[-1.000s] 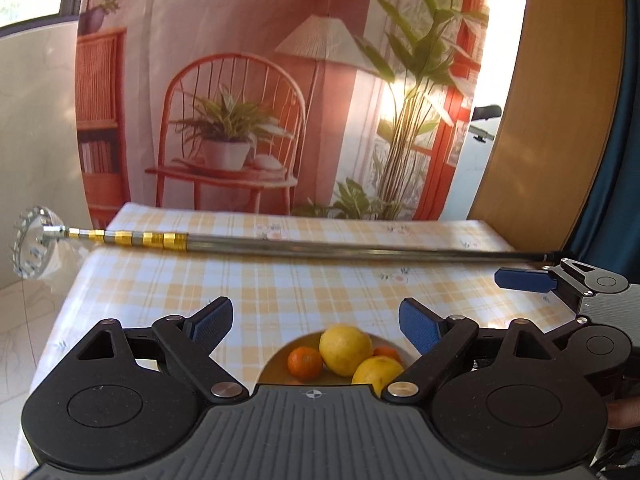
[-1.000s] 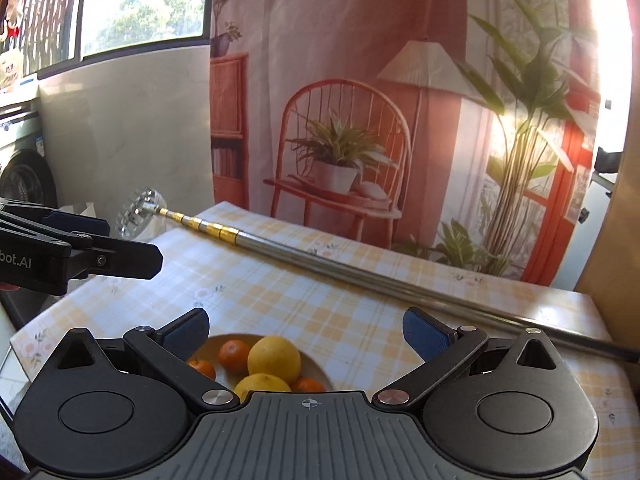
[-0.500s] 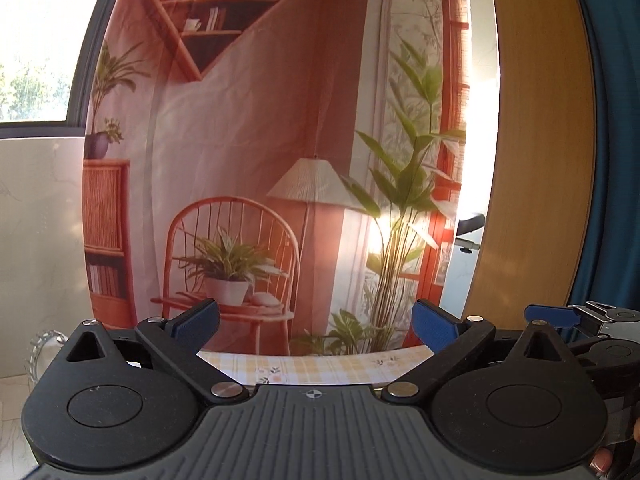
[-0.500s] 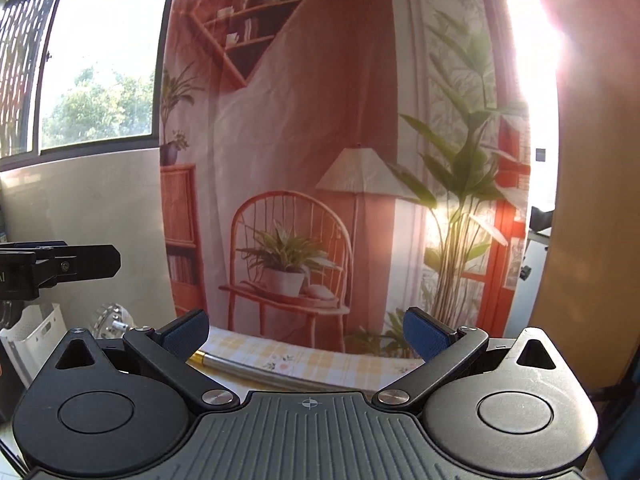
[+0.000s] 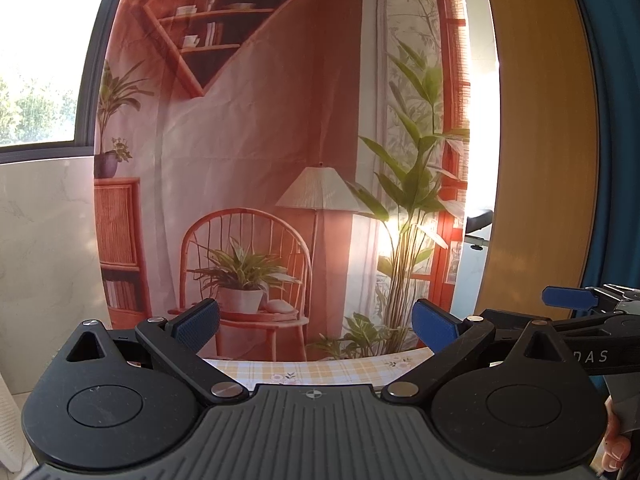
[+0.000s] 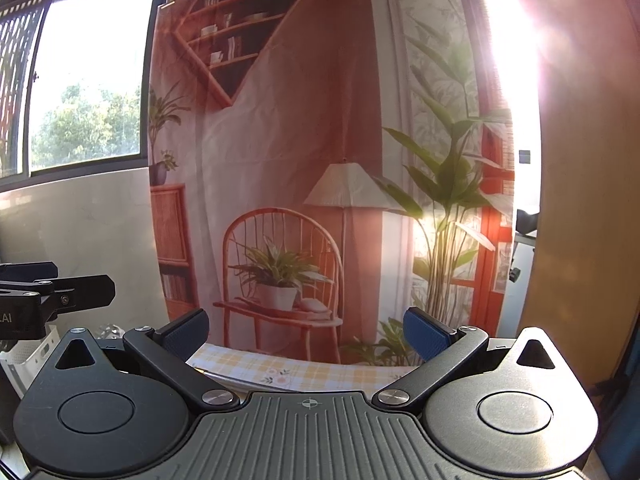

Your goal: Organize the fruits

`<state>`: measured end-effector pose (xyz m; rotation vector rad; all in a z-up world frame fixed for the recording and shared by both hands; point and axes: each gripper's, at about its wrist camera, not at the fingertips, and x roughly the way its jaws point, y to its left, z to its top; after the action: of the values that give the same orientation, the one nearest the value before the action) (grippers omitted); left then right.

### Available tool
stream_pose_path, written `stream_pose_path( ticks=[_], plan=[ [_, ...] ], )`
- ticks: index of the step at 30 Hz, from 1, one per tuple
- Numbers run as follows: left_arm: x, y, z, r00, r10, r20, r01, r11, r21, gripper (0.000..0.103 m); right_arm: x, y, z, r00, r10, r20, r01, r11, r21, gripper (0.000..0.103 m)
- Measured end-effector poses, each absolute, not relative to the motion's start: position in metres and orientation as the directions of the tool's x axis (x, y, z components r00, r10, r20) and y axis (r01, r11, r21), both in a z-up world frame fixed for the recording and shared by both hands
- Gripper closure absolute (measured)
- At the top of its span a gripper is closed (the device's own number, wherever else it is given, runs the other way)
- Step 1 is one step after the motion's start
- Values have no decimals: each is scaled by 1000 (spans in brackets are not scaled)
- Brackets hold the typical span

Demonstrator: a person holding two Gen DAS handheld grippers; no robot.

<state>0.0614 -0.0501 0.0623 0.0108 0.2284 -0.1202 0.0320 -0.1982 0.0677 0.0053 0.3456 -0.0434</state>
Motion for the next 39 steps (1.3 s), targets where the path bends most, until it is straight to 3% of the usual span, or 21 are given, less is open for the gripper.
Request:
stream_pose_path(
  ticks=[39],
  plan=[
    [56, -47, 63, 964, -135, -230, 138, 990, -3, 0, 36, -202, 62, 929, -76, -362, 86, 996, 14, 0]
  ],
)
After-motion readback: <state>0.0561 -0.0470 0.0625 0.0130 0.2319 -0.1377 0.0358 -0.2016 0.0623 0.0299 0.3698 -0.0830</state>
